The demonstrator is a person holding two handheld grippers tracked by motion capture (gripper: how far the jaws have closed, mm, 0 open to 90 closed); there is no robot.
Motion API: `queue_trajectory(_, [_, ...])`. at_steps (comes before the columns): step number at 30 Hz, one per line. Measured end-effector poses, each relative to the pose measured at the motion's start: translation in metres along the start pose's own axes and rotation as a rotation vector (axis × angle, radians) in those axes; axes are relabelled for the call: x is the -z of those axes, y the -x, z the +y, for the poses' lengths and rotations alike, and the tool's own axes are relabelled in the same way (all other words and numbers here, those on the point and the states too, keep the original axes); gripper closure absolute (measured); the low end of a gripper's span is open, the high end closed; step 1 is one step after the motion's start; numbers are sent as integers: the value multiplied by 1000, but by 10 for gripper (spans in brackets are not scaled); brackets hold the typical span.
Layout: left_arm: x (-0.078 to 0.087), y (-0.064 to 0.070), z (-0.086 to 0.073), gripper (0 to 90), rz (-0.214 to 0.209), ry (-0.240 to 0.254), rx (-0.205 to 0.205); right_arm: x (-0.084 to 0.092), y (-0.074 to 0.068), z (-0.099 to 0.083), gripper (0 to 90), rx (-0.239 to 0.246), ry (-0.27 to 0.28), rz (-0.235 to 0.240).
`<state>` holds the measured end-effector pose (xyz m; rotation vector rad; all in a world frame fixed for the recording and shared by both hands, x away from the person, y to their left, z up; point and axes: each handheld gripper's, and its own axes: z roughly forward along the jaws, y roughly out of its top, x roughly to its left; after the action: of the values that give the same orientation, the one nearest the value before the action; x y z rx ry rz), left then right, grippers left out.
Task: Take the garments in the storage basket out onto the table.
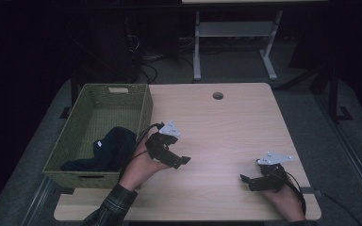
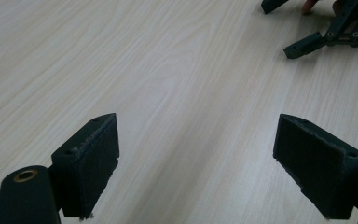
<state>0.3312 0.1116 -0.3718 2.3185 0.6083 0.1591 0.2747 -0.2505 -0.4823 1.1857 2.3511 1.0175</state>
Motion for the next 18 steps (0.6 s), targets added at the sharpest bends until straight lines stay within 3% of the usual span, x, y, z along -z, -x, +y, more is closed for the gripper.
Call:
queue_trajectory(13, [15, -7, 12, 143, -3, -5, -5, 0, 0, 0, 95, 1, 0, 0])
queue_trajectory(18, [22, -10, 15, 144, 5, -8, 14, 0, 0, 0, 95, 0, 0, 0])
